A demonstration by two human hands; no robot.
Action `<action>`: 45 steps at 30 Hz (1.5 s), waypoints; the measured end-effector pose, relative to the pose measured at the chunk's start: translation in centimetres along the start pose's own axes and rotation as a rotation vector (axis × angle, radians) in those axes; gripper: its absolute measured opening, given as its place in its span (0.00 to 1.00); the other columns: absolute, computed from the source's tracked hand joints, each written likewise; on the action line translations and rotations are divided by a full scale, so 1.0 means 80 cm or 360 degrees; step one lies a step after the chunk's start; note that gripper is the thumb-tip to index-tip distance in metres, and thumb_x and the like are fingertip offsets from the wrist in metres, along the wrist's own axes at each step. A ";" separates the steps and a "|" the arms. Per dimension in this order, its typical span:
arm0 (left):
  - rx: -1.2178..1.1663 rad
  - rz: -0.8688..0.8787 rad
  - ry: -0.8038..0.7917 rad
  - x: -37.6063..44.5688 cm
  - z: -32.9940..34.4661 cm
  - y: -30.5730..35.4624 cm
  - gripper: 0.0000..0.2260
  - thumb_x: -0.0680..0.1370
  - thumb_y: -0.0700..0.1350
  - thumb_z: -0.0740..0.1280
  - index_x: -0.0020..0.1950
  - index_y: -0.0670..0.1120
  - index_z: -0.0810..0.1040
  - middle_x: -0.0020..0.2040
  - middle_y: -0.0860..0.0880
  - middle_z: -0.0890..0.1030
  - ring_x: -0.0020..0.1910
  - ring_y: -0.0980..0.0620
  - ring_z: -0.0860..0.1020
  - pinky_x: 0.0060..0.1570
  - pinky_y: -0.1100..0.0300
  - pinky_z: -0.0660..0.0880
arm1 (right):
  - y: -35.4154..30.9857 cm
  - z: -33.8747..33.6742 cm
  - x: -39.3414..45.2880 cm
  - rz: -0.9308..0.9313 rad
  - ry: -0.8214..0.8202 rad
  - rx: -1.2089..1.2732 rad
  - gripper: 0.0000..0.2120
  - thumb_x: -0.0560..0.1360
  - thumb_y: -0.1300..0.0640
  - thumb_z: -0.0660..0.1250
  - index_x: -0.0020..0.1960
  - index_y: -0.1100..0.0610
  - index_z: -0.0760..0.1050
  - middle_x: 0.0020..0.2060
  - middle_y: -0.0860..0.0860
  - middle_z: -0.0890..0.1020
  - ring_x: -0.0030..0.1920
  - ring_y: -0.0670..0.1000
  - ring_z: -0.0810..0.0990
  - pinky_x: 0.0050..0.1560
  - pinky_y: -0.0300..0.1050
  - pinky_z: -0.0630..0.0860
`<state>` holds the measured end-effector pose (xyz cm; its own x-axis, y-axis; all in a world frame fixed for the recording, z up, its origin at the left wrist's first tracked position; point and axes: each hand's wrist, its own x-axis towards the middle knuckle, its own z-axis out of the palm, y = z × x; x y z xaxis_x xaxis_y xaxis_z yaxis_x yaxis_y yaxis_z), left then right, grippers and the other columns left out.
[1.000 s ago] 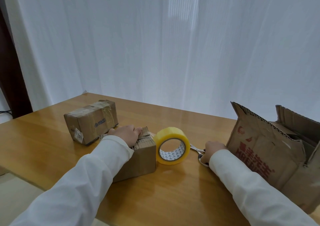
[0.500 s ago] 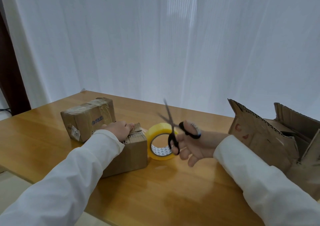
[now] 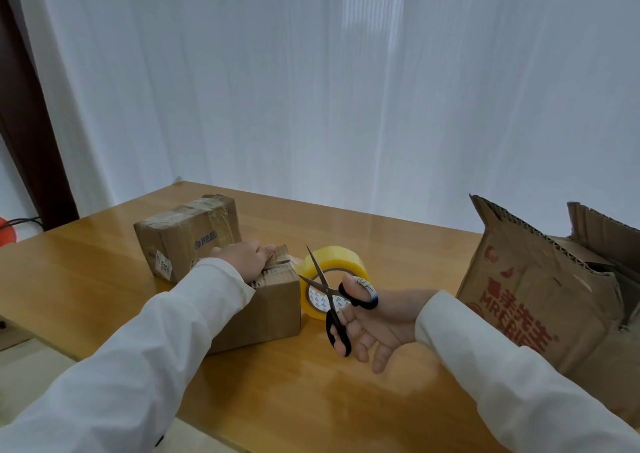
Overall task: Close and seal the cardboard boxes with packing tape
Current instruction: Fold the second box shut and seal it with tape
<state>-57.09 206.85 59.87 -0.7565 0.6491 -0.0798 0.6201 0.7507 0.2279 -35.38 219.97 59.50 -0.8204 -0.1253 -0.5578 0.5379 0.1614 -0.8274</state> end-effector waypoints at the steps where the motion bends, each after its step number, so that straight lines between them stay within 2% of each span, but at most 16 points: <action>1: 0.0003 -0.0001 0.0002 0.000 0.000 0.000 0.20 0.82 0.59 0.44 0.57 0.50 0.70 0.64 0.45 0.75 0.65 0.43 0.70 0.63 0.49 0.58 | 0.000 0.000 -0.001 0.0015 0.0006 0.0008 0.49 0.49 0.17 0.59 0.52 0.56 0.71 0.44 0.52 0.79 0.32 0.46 0.79 0.33 0.42 0.79; 3: 0.0006 0.0002 0.0005 -0.001 -0.001 0.001 0.20 0.82 0.59 0.44 0.58 0.50 0.71 0.64 0.45 0.75 0.65 0.44 0.70 0.63 0.49 0.57 | 0.002 -0.001 -0.002 0.0049 0.0022 0.0000 0.44 0.58 0.20 0.50 0.52 0.57 0.71 0.43 0.52 0.79 0.32 0.46 0.79 0.33 0.41 0.79; 4: 0.0004 0.0003 0.0009 -0.001 -0.001 0.001 0.21 0.82 0.59 0.44 0.59 0.50 0.71 0.64 0.45 0.75 0.65 0.44 0.70 0.63 0.49 0.57 | 0.002 0.001 -0.002 0.0059 0.0021 -0.0003 0.44 0.59 0.21 0.49 0.53 0.57 0.71 0.43 0.51 0.79 0.32 0.46 0.79 0.34 0.41 0.79; 8: 0.0007 -0.0002 0.0011 -0.003 -0.002 0.003 0.21 0.82 0.58 0.44 0.61 0.49 0.70 0.64 0.46 0.75 0.65 0.44 0.70 0.63 0.49 0.58 | 0.003 0.014 0.011 0.0011 0.0064 0.0126 0.51 0.45 0.18 0.63 0.52 0.56 0.73 0.44 0.52 0.80 0.35 0.47 0.81 0.39 0.46 0.81; 12: 0.0015 0.0004 0.0021 -0.009 -0.003 0.003 0.21 0.82 0.58 0.44 0.61 0.49 0.70 0.65 0.46 0.74 0.65 0.44 0.70 0.63 0.50 0.58 | -0.005 0.036 0.027 -0.0029 0.0226 0.0252 0.42 0.61 0.22 0.51 0.54 0.57 0.71 0.46 0.52 0.80 0.40 0.49 0.80 0.49 0.48 0.79; 16: 0.0027 0.0025 0.0039 -0.011 -0.001 0.002 0.21 0.82 0.58 0.43 0.59 0.50 0.70 0.64 0.46 0.75 0.64 0.44 0.71 0.62 0.49 0.58 | -0.013 0.048 0.040 -0.0072 0.0332 0.0467 0.37 0.70 0.28 0.52 0.57 0.60 0.72 0.41 0.52 0.83 0.36 0.48 0.81 0.44 0.44 0.80; 21: 0.0025 0.0021 0.0059 -0.014 -0.002 0.004 0.22 0.82 0.58 0.43 0.60 0.49 0.71 0.65 0.45 0.75 0.65 0.44 0.70 0.63 0.49 0.58 | -0.010 0.055 0.043 -0.0204 0.0563 0.0581 0.25 0.75 0.35 0.57 0.48 0.59 0.71 0.29 0.49 0.79 0.23 0.45 0.73 0.34 0.41 0.79; 24: 0.0023 0.0006 0.0042 -0.018 -0.005 0.008 0.25 0.81 0.60 0.42 0.61 0.49 0.71 0.64 0.46 0.75 0.65 0.45 0.70 0.64 0.49 0.57 | -0.010 0.053 0.033 -0.0202 0.0613 0.0561 0.23 0.75 0.37 0.59 0.45 0.58 0.70 0.28 0.48 0.76 0.22 0.44 0.68 0.32 0.41 0.78; 28: -0.0070 -0.0015 -0.0008 -0.027 -0.009 0.009 0.42 0.68 0.76 0.38 0.63 0.49 0.70 0.63 0.46 0.75 0.66 0.43 0.68 0.65 0.45 0.56 | -0.016 0.048 0.014 -0.0017 0.0407 0.0412 0.31 0.71 0.29 0.54 0.51 0.57 0.72 0.40 0.51 0.77 0.33 0.48 0.75 0.39 0.51 0.81; 30: -0.0062 0.0001 -0.0023 -0.029 -0.011 0.010 0.46 0.62 0.79 0.39 0.63 0.50 0.70 0.64 0.47 0.75 0.66 0.43 0.69 0.65 0.45 0.58 | -0.024 0.039 0.002 0.0010 0.0297 0.0403 0.39 0.66 0.24 0.53 0.54 0.58 0.72 0.44 0.52 0.78 0.39 0.50 0.76 0.40 0.53 0.81; 32: -0.0026 -0.0014 -0.0059 -0.028 -0.011 0.009 0.47 0.60 0.82 0.43 0.64 0.50 0.69 0.65 0.47 0.74 0.66 0.43 0.68 0.66 0.44 0.59 | -0.031 0.026 -0.015 -0.0031 0.0280 0.0315 0.41 0.63 0.22 0.54 0.54 0.57 0.73 0.43 0.52 0.80 0.39 0.50 0.78 0.39 0.51 0.80; 36: -0.0028 -0.0125 -0.0276 -0.019 -0.023 0.021 0.37 0.72 0.72 0.55 0.68 0.46 0.69 0.62 0.44 0.74 0.64 0.43 0.71 0.66 0.47 0.63 | -0.047 -0.006 -0.054 -0.0374 0.0475 0.0347 0.35 0.65 0.27 0.55 0.51 0.58 0.74 0.40 0.53 0.81 0.32 0.48 0.77 0.32 0.43 0.79; 39: 0.0009 -0.0100 -0.0406 -0.015 -0.029 0.043 0.24 0.72 0.65 0.60 0.56 0.47 0.72 0.56 0.45 0.75 0.58 0.44 0.73 0.65 0.46 0.67 | -0.045 -0.037 -0.051 -0.0645 0.1135 0.0374 0.28 0.70 0.30 0.60 0.48 0.55 0.74 0.42 0.52 0.79 0.37 0.49 0.77 0.39 0.43 0.77; 41: 0.0043 -0.0088 -0.0385 -0.015 -0.021 0.054 0.16 0.72 0.59 0.62 0.50 0.48 0.70 0.54 0.46 0.75 0.59 0.43 0.73 0.65 0.42 0.66 | -0.035 -0.058 -0.026 -0.0587 0.1488 0.0321 0.21 0.75 0.35 0.59 0.47 0.54 0.72 0.42 0.51 0.78 0.40 0.50 0.75 0.44 0.43 0.73; 43: 0.0074 -0.0097 -0.0308 -0.017 -0.016 0.059 0.10 0.71 0.52 0.61 0.46 0.48 0.71 0.51 0.46 0.75 0.60 0.41 0.72 0.67 0.36 0.61 | -0.017 -0.077 0.001 -0.0501 0.1568 0.0311 0.20 0.70 0.37 0.66 0.42 0.54 0.71 0.38 0.50 0.76 0.37 0.45 0.73 0.42 0.42 0.68; 45: 0.0094 -0.0128 -0.0228 -0.023 -0.012 0.062 0.05 0.72 0.47 0.60 0.41 0.47 0.72 0.47 0.46 0.75 0.61 0.41 0.70 0.68 0.32 0.51 | 0.004 -0.093 0.023 -0.0476 0.1499 0.0164 0.18 0.65 0.38 0.68 0.38 0.51 0.68 0.35 0.49 0.72 0.32 0.42 0.70 0.40 0.41 0.67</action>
<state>-52.83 209.22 62.11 -0.7693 0.5944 -0.2342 0.5730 0.8041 0.1583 -38.18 227.08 58.69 -0.7201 0.6889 -0.0828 0.2611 0.1584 -0.9522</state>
